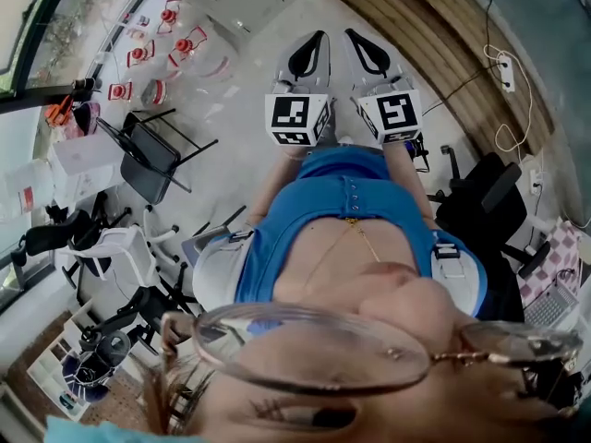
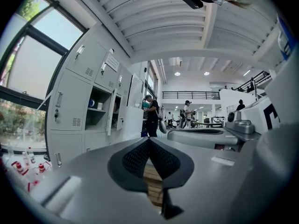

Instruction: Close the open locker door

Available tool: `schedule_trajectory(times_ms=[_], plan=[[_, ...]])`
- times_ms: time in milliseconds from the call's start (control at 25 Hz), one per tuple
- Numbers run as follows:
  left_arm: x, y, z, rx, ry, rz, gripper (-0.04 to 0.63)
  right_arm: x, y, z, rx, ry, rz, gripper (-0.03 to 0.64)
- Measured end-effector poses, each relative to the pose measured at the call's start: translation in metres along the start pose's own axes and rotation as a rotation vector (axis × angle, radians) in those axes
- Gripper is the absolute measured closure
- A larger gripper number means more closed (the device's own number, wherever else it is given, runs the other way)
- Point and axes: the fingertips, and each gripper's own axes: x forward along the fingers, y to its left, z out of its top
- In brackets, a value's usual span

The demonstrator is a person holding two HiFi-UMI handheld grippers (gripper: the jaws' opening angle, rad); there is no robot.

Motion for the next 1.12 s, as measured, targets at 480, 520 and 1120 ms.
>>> schedule_trajectory(times_ms=[480,520,1120], plan=[[0.12,0.063,0.026,0.011,-0.005,-0.106,0.6,0.114,-0.071,0.008,-0.023,-0.005,-0.066,0.615],[0.128,0.069,0.028,0.014,-0.006,-0.109,0.6,0.124,-0.074,0.009,-0.022,-0.006,-0.067,0.615],[0.196,0.136,0.029,0.038,0.022,-0.158,0.6,0.215,-0.1,0.001,0.005,-0.024,-0.094,0.615]])
